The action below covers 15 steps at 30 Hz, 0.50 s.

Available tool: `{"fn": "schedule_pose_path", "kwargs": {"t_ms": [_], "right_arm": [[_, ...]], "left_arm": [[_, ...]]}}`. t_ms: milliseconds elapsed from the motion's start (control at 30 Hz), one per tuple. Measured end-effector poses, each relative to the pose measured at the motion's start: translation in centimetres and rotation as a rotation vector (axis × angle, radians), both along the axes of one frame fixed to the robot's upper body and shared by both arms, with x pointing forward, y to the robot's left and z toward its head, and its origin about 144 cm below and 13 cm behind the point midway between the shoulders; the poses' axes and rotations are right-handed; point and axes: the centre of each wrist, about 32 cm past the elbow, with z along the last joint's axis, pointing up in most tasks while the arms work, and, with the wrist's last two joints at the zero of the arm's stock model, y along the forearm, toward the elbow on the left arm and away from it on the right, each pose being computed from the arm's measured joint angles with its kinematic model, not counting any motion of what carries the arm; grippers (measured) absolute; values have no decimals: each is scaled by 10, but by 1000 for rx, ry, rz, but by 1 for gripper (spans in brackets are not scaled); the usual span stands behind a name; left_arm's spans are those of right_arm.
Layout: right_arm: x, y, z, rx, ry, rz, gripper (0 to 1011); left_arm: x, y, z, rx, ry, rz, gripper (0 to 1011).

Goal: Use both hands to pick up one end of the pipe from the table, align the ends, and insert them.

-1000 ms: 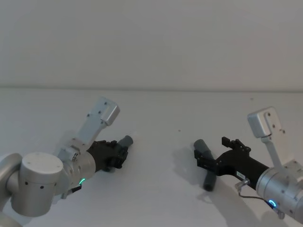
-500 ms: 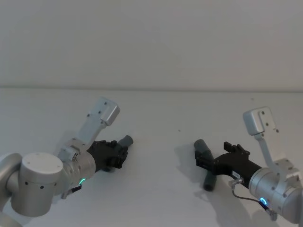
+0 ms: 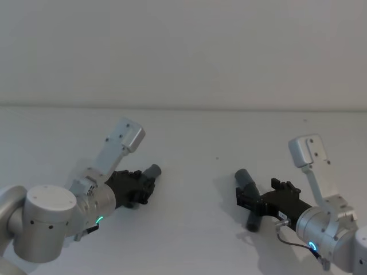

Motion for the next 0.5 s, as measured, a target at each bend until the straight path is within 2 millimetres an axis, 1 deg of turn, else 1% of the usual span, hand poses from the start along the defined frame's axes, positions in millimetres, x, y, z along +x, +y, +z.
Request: {"fn": "schedule_pose_path", "kwargs": {"t_ms": [500], "right_arm": [[2,3,-3,-16,21,-24,1001]], "left_arm": [[0,0,0,0,0,0,339]]}}
